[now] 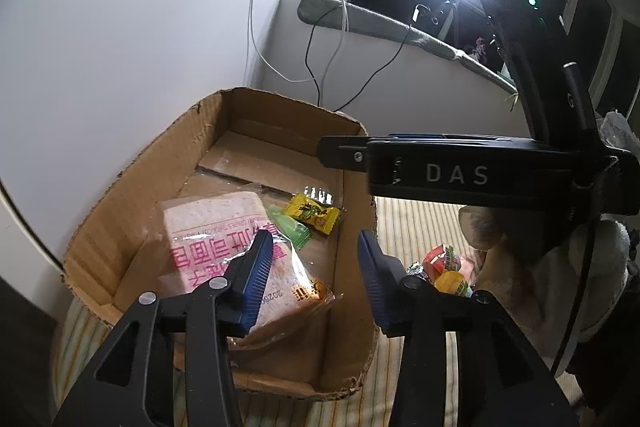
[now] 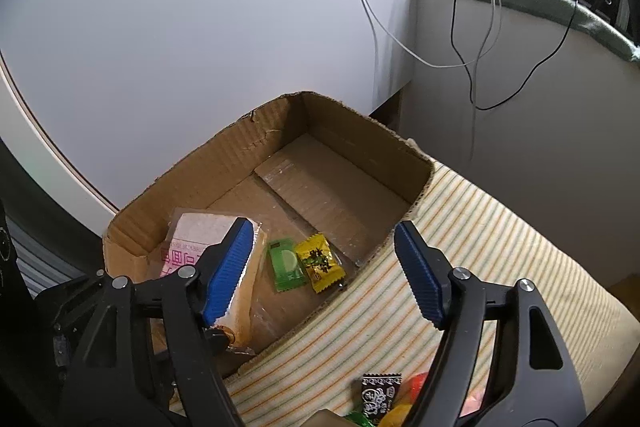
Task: Organize snacks
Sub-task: 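Move both grippers back over the snack pile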
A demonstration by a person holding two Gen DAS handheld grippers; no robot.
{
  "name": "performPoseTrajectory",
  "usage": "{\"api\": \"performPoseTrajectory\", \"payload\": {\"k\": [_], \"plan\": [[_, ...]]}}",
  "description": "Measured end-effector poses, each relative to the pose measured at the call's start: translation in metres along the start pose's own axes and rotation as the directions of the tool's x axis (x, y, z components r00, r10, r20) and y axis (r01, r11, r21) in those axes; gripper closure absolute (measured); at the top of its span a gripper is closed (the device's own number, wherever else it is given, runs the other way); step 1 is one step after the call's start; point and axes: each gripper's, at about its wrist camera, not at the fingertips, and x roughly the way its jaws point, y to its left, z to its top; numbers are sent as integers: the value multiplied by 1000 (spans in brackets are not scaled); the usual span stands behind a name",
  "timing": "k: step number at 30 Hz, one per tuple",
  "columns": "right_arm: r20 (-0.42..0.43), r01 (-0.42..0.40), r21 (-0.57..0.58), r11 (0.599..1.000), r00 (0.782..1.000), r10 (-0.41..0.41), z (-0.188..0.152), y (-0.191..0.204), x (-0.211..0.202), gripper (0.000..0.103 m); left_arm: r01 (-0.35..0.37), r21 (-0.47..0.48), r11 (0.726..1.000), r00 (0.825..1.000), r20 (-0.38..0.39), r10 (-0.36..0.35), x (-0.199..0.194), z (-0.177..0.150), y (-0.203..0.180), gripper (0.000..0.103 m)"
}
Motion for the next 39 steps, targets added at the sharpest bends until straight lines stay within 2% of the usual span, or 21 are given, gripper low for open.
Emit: {"api": "performPoseTrajectory", "payload": {"k": [1, 3, 8, 15, 17, 24, 26, 30, 37, 39], "plan": [[4, 1, -2, 1000, 1000, -1, 0, 0, -3, 26, 0, -1, 1000, 1000, 0, 0, -1, 0, 0, 57], [10, 2, 0, 1000, 1000, -2, -1, -1, -9, 25, -1, -4, 1000, 1000, 2, 1, -3, -1, -2, 45], [23, 3, 18, 1000, 1000, -3, -6, -8, -24, 24, 5, 8, 1000, 1000, 1, -5, -10, -2, -10, 39], [38, 17, 43, 999, 999, -19, -23, -26, -54, 21, 29, 29, 999, 1000, -6, -29, -16, -8, -27, 39], [43, 25, 52, 998, 999, -27, -32, -34, -64, 17, 34, 31, 999, 999, -8, -34, -17, -9, -31, 39], [42, 35, 50, 998, 998, -38, -74, -55, -100, 16, 68, 52, 996, 997, -34, -66, -17, -20, -50, 39], [29, 19, 30, 999, 999, -20, -89, -60, -109, 16, 74, 56, 996, 997, -42, -72, -16, -23, -55, 39], [8, 43, -10, 999, 999, -43, -114, -61, -118, 16, 85, 63, 994, 995, -60, -81, -13, -29, -64, 39], [-46, 10, -89, 996, 999, -14, -151, -60, -119, 17, 100, 88, 991, 991, -95, -92, -4, -40, -82, 39], [-67, 0, -116, 993, 998, -7, -158, -58, -116, 22, 112, 95, 989, 989, -111, -101, 1, -42, -88, 39]]}}
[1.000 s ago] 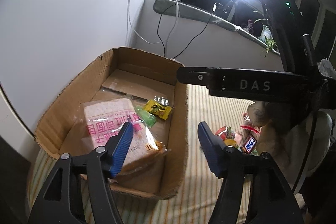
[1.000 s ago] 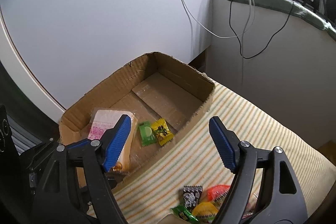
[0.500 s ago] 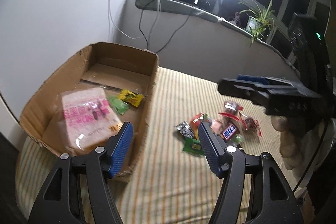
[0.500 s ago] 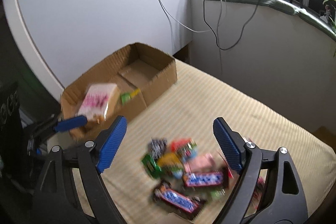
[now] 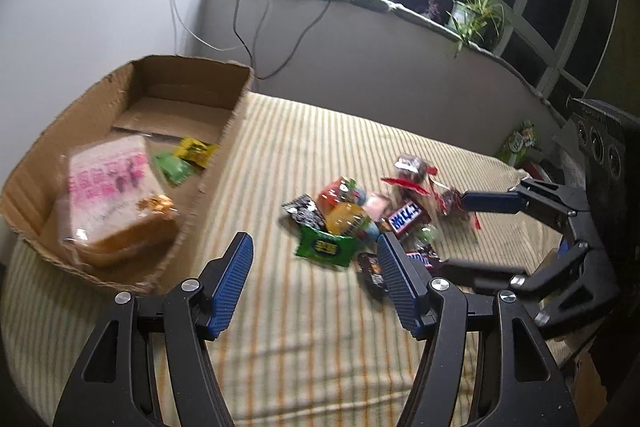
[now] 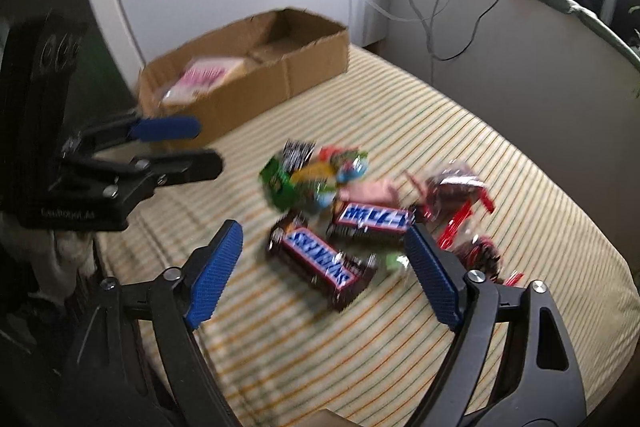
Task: Organize snacks
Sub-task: 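Move both grippers back over the snack pile, then grasp the green packet with the left gripper while the right grasps a Snickers bar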
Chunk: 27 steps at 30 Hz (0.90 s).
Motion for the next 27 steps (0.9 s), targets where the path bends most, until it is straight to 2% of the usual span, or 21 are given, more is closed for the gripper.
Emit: {"api": "performPoseTrajectory", "payload": {"k": [2, 5, 9, 20, 27], "plan": [[-21, -6, -30, 1000, 1000, 5, -5, 2, 4, 28, 2, 14, 1000, 1000, -9, -2, 4, -1, -5, 43], [-39, -8, -57, 998, 999, 6, -10, 6, 11, 31, -1, 43, 999, 1000, -31, 2, 16, -1, -13, 48], [-56, -7, -85, 996, 998, 2, -14, 8, 20, 31, -13, 71, 997, 998, -65, 18, 32, 0, -17, 51], [-82, -13, -110, 994, 997, 4, -14, 4, 42, 33, -43, 138, 989, 989, -135, 62, 64, -5, -19, 51], [-83, -13, -141, 990, 997, 1, -10, 8, 47, 35, -72, 175, 982, 986, -137, 96, 69, -6, -23, 63]]}}
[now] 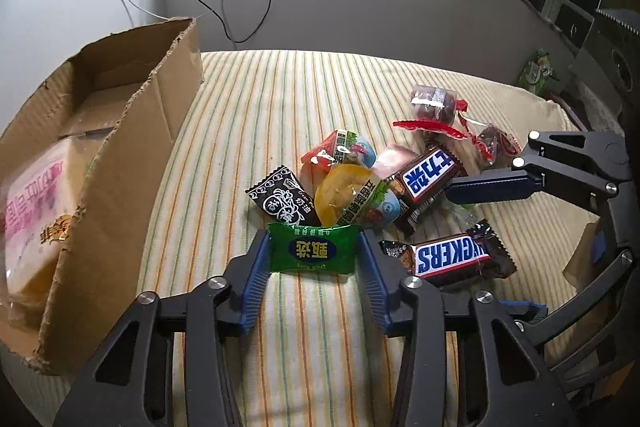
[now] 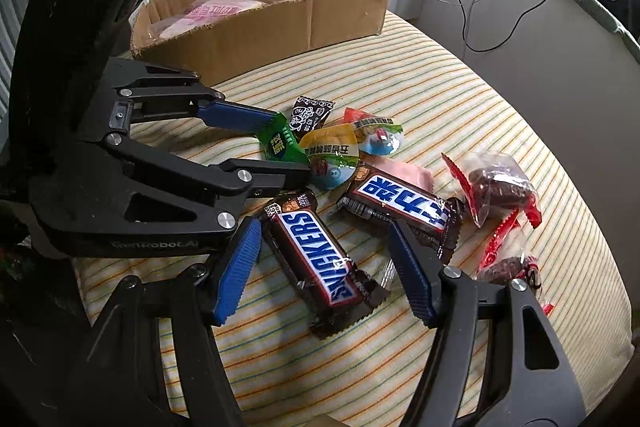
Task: Organize snacks
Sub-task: 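Grasp the green packet with the left gripper while the right grasps a Snickers bar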
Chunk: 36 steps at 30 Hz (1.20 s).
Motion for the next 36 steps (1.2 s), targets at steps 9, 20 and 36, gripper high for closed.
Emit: {"api": "performPoseTrajectory", "payload": {"k": [9, 20, 36], "plan": [[-37, -4, -22, 1000, 999, 3, -1, 8, 7, 62, -12, 26, 1000, 1000, 6, 12, -2, -4, -2, 70], [-19, 9, -8, 1000, 1000, -9, -12, 11, -11, 73, 4, 1, 1000, 1000, 19, -4, -3, -4, 1, 71], [50, 60, 36, 998, 997, -62, -4, 9, -44, 73, 28, -31, 999, 995, 102, -25, -38, -1, 5, 71]]}}
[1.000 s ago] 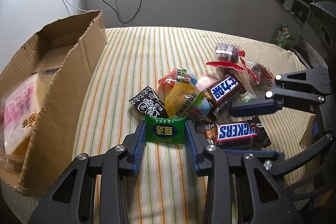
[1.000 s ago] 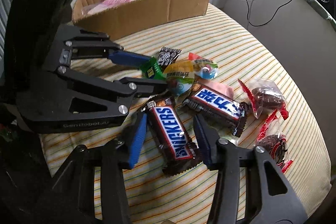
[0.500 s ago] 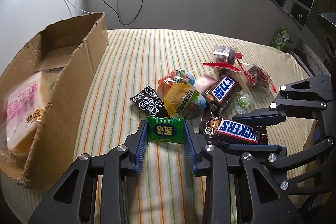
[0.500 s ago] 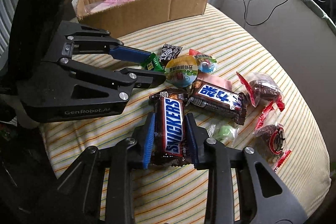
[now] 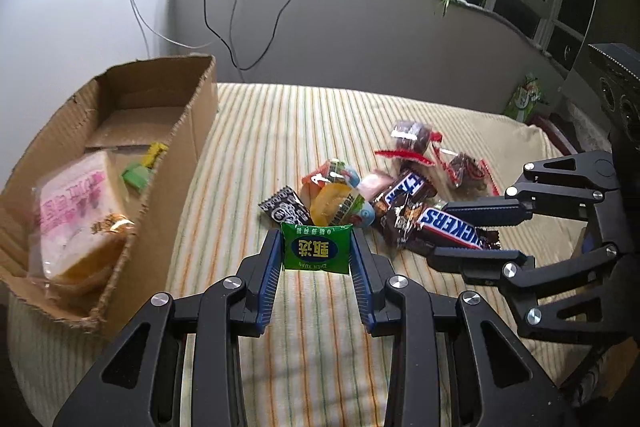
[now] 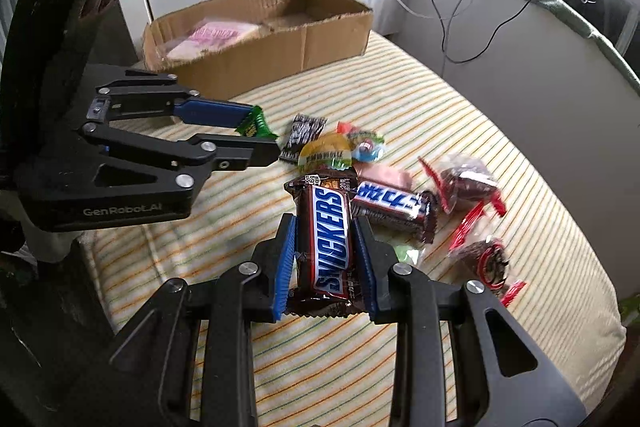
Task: Organize snacks
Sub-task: 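Grasp the green packet with the left gripper while the right grasps a Snickers bar, then carry both snacks into the box and open both grippers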
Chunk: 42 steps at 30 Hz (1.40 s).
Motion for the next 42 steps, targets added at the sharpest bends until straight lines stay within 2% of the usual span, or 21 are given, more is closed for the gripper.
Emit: {"api": "performPoseTrajectory", "payload": {"k": [8, 18, 29, 42], "plan": [[48, 18, 5, 1000, 999, -18, 24, 8, -12, 73, -16, -33, 999, 998, 60, 18, -26, 6, 21, 71], [106, -2, -19, 1000, 994, 4, 70, 31, -12, 73, -75, -98, 992, 988, 124, 87, -55, 11, 66, 71], [133, -42, -36, 998, 990, 47, 125, 46, 16, 73, -131, -172, 976, 976, 152, 157, -68, 12, 115, 71], [104, -58, -31, 998, 993, 61, 163, 49, 61, 73, -139, -217, 966, 973, 152, 175, -62, 14, 144, 71]]}}
